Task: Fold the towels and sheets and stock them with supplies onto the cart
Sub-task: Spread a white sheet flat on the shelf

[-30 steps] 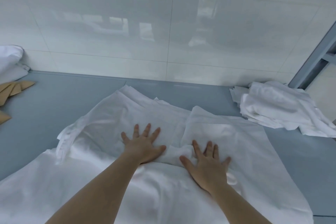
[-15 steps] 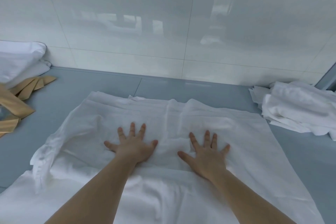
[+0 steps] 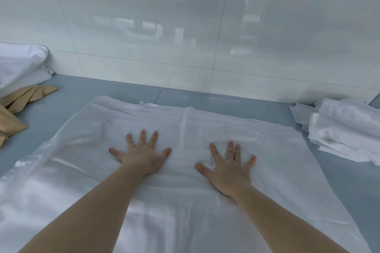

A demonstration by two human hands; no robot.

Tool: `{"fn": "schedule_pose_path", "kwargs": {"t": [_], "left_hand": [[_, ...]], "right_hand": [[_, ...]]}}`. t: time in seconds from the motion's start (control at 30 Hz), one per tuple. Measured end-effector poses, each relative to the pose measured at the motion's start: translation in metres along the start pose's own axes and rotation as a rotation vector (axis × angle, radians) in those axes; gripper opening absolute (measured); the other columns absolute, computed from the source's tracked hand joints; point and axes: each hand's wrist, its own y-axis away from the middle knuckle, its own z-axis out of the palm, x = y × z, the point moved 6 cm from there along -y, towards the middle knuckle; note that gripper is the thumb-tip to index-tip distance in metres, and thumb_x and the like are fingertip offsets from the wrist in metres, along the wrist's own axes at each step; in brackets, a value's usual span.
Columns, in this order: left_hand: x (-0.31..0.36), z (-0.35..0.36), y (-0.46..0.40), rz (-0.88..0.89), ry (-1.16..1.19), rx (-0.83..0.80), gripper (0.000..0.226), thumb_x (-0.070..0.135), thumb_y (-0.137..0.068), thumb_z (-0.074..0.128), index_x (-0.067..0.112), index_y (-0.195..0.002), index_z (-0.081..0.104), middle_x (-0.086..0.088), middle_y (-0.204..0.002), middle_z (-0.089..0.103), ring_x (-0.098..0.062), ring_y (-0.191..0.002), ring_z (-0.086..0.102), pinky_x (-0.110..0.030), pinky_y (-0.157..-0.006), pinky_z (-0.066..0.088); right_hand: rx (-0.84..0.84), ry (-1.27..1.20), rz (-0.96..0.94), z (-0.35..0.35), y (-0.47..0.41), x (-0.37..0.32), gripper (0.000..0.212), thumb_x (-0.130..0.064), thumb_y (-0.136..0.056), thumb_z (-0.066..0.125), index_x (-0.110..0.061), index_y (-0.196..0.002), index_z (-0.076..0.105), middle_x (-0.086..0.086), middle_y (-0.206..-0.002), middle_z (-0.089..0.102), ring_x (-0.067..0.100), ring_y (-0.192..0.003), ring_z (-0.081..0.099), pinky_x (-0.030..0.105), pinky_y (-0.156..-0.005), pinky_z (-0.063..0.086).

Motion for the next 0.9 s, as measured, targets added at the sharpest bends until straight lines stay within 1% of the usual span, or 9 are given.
{"fn": "schedule_pose_path", "kwargs": {"t": [0.3, 0.5, 0.63, 0.73, 0.8, 0.87, 0.9], "left_hand": [[-0.003, -0.013, -0.047, -0.02, -0.026, 0.054, 0.084, 0.09, -0.069, 0.005, 0.053, -0.142, -0.019, 0.017, -0.158, -0.02, -0.027, -0.146, -0.017, -0.079, -0.096, 0.0], [0.002, -0.028, -0.086, -0.024, -0.015, 0.098, 0.086, 0.09, -0.069, 0.004, 0.052, -0.144, -0.013, 0.016, -0.159, -0.016, -0.028, -0.147, -0.016, -0.079, -0.095, -0.004], [0.006, -0.036, -0.108, -0.019, -0.011, 0.134, 0.088, 0.09, -0.068, 0.002, 0.051, -0.146, -0.011, 0.013, -0.16, -0.014, -0.029, -0.147, -0.015, -0.079, -0.096, -0.002], [0.009, -0.039, -0.12, -0.002, 0.005, 0.166, 0.088, 0.089, -0.07, 0.002, 0.049, -0.147, -0.008, 0.011, -0.161, -0.012, -0.03, -0.147, -0.013, -0.079, -0.096, -0.002], [0.009, -0.041, -0.124, 0.006, 0.017, 0.199, 0.086, 0.087, -0.072, 0.003, 0.047, -0.149, -0.005, 0.009, -0.161, -0.009, -0.032, -0.147, -0.012, -0.08, -0.095, -0.003], [0.01, -0.042, -0.125, 0.022, 0.03, 0.239, 0.083, 0.083, -0.077, 0.006, 0.044, -0.15, 0.004, 0.005, -0.162, -0.001, -0.033, -0.147, -0.007, -0.08, -0.095, -0.003], [0.01, -0.044, -0.124, 0.032, 0.041, 0.271, 0.08, 0.08, -0.08, 0.01, 0.042, -0.15, 0.012, 0.003, -0.162, 0.006, -0.032, -0.148, -0.002, -0.079, -0.096, -0.002]], "right_hand": [[0.043, -0.009, -0.02, -0.006, -0.052, -0.014, 0.101, -0.096, -0.056, -0.004, -0.051, -0.146, -0.011, 0.009, -0.159, -0.019, 0.027, -0.146, -0.02, 0.07, -0.102, -0.017], [0.076, -0.006, -0.04, -0.015, -0.101, -0.022, 0.101, -0.098, -0.055, -0.003, -0.053, -0.146, -0.006, 0.006, -0.161, -0.012, 0.026, -0.147, -0.013, 0.069, -0.105, -0.013], [0.088, -0.008, -0.056, -0.022, -0.128, -0.023, 0.101, -0.099, -0.053, -0.002, -0.055, -0.145, -0.005, 0.004, -0.161, -0.01, 0.023, -0.148, -0.011, 0.068, -0.107, -0.011], [0.064, -0.013, -0.061, -0.028, -0.139, -0.027, 0.094, -0.096, -0.061, 0.003, -0.055, -0.145, -0.004, 0.003, -0.162, -0.009, 0.023, -0.148, -0.011, 0.067, -0.109, -0.01], [0.058, -0.023, -0.067, -0.032, -0.138, -0.03, 0.083, -0.089, -0.073, 0.01, -0.052, -0.147, 0.0, 0.001, -0.162, -0.007, 0.023, -0.148, -0.008, 0.065, -0.111, -0.007], [0.151, -0.053, -0.107, -0.036, -0.129, -0.042, 0.071, -0.075, -0.088, 0.021, -0.045, -0.15, 0.005, -0.002, -0.162, 0.0, 0.02, -0.149, -0.002, 0.063, -0.113, -0.002], [0.219, -0.07, -0.156, -0.036, -0.119, -0.054, 0.067, -0.069, -0.091, 0.024, -0.042, -0.151, 0.008, -0.005, -0.162, 0.003, 0.017, -0.149, 0.0, 0.062, -0.114, -0.001]]}}
